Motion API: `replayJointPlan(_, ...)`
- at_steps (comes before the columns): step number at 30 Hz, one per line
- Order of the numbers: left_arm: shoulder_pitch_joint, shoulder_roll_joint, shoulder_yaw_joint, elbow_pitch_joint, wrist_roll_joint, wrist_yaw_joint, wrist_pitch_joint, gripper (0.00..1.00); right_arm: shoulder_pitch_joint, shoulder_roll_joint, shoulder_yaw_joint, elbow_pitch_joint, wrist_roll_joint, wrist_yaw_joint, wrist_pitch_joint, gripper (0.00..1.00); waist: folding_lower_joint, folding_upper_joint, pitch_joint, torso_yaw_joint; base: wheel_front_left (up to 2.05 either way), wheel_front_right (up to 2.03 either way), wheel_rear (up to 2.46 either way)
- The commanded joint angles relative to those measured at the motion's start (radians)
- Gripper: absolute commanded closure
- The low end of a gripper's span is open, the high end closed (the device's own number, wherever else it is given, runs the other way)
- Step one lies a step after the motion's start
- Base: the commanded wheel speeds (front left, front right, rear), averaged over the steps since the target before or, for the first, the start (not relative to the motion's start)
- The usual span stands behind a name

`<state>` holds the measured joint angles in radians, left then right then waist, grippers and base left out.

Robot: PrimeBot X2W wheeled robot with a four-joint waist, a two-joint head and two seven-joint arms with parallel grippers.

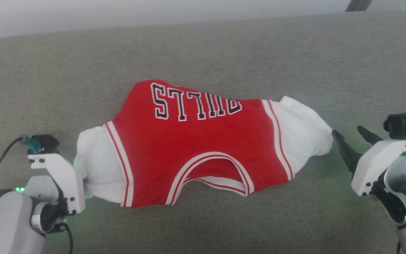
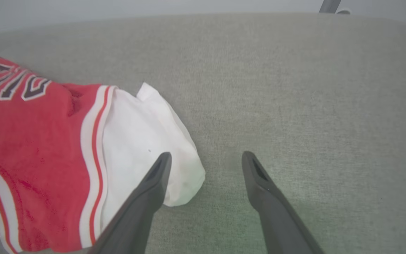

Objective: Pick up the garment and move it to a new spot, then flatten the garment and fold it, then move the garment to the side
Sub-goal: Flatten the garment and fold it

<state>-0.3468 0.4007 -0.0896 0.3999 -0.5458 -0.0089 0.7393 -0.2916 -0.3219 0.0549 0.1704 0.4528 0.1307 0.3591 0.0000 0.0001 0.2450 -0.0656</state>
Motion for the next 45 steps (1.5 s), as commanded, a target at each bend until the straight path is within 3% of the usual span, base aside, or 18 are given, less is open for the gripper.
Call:
replayJointPlan(1,-0.006,-0.023,-0.016,0.029,0.011,0.002,-0.011,1.00,-0.021,-0.013,0.011,0.016,0.005,0.000,0.012,0.00,0.0000,-0.0001,0.017,0.020,0.00,0.00,0.00)
replayJointPlan(13,-0.060,-0.070,-0.063,0.042,0.013,-0.014,-0.035,1.00,-0.126,-0.078,0.159,0.252,0.095,0.000,0.232,0.00,0.0000,-0.0001,0.077,0.101,0.00,0.00,0.00)
replayJointPlan(14,-0.061,-0.072,-0.066,0.044,0.010,-0.019,-0.036,1.00,-0.134,-0.083,0.174,0.261,0.100,0.000,0.241,0.24,0.0000,-0.0001,0.079,0.105,0.00,0.00,0.00)
replayJointPlan(15,-0.061,-0.076,-0.070,0.046,0.001,-0.028,-0.033,1.00,-0.142,-0.082,0.184,0.269,0.113,0.000,0.247,1.00,0.0000,-0.0001,0.080,0.108,0.00,0.00,0.00)
replayJointPlan(23,-0.096,-0.061,-0.060,0.034,-0.007,0.000,0.001,1.00,-0.201,-0.113,0.210,0.280,0.163,0.000,0.288,1.00,0.0000,-0.0001,0.045,0.111,0.00,0.00,0.00)
replayJointPlan(33,-0.209,-0.005,-0.029,-0.093,0.000,0.058,0.088,1.00,-0.299,-0.117,0.175,0.199,0.213,0.000,0.253,1.00,0.0000,-0.0001,-0.068,0.081,0.00,0.00,0.00)
replayJointPlan(38,-0.345,0.052,-0.019,-0.135,0.016,0.051,0.124,1.00,-0.402,-0.104,0.157,0.153,0.208,0.000,0.250,1.00,0.0000,-0.0001,-0.155,0.052,0.00,0.00,0.00)
replayJointPlan(45,-0.532,0.071,-0.016,-0.088,0.029,0.024,0.088,1.00,-0.549,-0.068,0.143,0.146,0.186,0.000,0.225,1.00,0.0000,-0.0001,-0.222,0.030,0.00,0.00,0.00)
